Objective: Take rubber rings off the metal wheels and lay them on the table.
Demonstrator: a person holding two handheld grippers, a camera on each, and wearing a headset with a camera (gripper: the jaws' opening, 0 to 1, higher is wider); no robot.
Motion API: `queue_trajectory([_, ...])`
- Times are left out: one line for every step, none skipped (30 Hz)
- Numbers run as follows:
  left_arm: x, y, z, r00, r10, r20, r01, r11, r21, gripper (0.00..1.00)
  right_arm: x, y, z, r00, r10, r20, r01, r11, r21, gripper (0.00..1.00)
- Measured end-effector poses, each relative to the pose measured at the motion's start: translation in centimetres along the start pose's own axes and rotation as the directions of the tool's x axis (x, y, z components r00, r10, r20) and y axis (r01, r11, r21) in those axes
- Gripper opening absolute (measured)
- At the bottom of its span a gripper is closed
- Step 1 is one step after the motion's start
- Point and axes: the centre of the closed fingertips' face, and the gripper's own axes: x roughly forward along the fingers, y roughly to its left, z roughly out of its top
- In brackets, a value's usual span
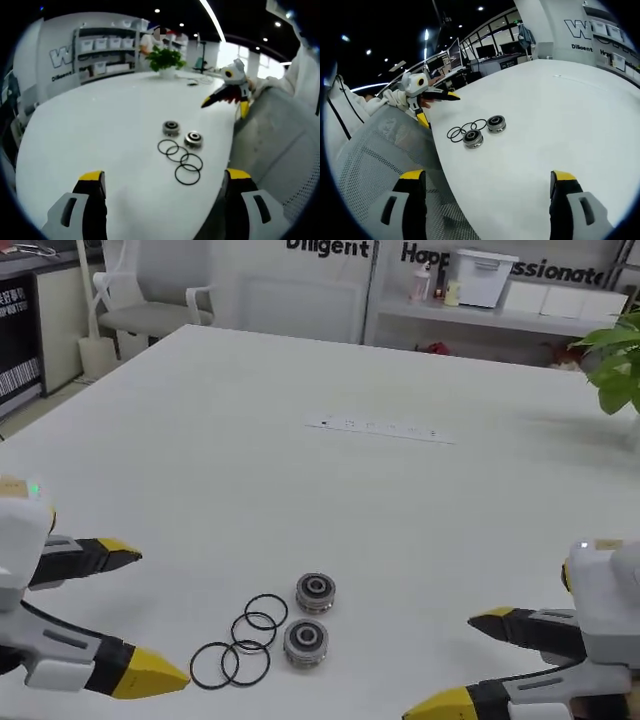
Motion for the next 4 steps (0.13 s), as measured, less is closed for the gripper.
queue_trajectory([-0.01,-0.05,-0.04,1.0,0.001,-0.001,-0.001,1.0,0.0,1.0,0.05,0.06,-0.11,1.0,0.003,-0.005,-0.003,1.0,-0.001,1.0])
queue_trajectory([0.0,-0.12,-0.08,1.0,0.001,-0.001,-0.001,1.0,-0.002,1.0,0.06,0.09,-0.2,1.0,0.003,-0.008,-0.003,1.0,-0.001,1.0])
queue_trajectory([0.0,-0.14,-0.11,1.0,0.002,-0.002,-0.002,1.0,-0.004,1.0,0.04,0.1,-0.32,0.9999,0.002,-0.015,-0.002,1.0,-0.003,1.0])
queue_trajectory([0.01,-0.19,-0.13,1.0,0.002,-0.002,-0.002,1.0,-0.005,1.0,0.03,0.11,-0.36,0.9999,0.002,-0.017,-0.002,1.0,-0.004,1.0])
